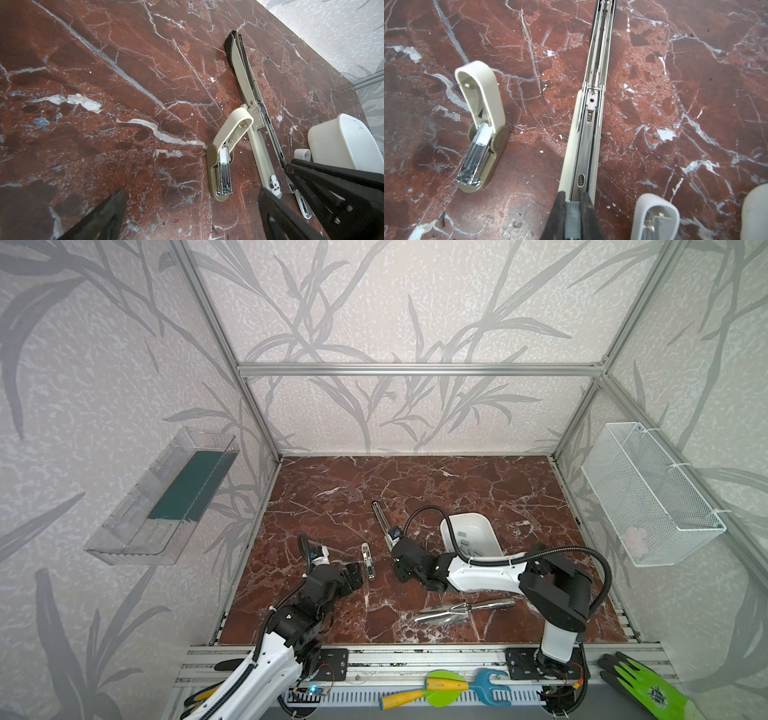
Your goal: Load the staples into the stapler
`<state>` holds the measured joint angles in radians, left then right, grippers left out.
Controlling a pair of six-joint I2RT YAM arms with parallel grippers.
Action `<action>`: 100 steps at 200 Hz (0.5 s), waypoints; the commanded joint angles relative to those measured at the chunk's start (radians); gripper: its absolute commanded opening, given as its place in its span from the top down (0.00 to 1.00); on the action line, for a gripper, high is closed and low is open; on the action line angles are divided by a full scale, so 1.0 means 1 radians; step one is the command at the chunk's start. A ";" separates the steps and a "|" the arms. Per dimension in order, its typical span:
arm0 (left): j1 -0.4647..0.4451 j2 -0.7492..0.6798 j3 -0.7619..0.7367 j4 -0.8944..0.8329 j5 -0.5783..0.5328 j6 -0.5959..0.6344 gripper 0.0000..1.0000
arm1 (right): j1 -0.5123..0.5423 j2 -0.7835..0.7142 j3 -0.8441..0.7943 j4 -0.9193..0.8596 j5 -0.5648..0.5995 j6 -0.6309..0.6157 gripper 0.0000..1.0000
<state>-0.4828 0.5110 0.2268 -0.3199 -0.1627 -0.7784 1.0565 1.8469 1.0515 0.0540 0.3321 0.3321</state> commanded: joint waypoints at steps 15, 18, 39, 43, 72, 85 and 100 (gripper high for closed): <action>0.004 -0.006 0.011 0.010 -0.014 -0.005 0.01 | -0.002 -0.041 -0.006 0.010 0.016 -0.010 0.94; 0.004 -0.007 0.011 0.010 -0.014 -0.003 0.01 | -0.001 -0.042 -0.006 0.012 0.017 -0.011 0.94; 0.003 -0.007 0.010 0.011 -0.016 -0.004 0.01 | -0.003 -0.053 -0.010 0.016 0.021 -0.016 0.94; 0.003 -0.007 0.011 0.010 -0.016 -0.005 0.01 | -0.002 -0.053 -0.010 0.017 0.022 -0.016 0.94; 0.004 -0.007 0.011 0.010 -0.016 -0.005 0.01 | -0.001 -0.048 -0.013 0.020 0.026 -0.019 0.94; 0.003 -0.006 0.011 0.010 -0.015 -0.004 0.01 | -0.001 -0.039 -0.010 0.018 0.027 -0.017 0.94; 0.003 -0.006 0.011 0.010 -0.015 -0.004 0.01 | -0.002 -0.028 -0.007 0.020 0.026 -0.016 0.94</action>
<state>-0.4828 0.5110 0.2268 -0.3199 -0.1627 -0.7784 1.0565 1.8278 1.0492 0.0593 0.3397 0.3206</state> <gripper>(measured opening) 0.991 0.132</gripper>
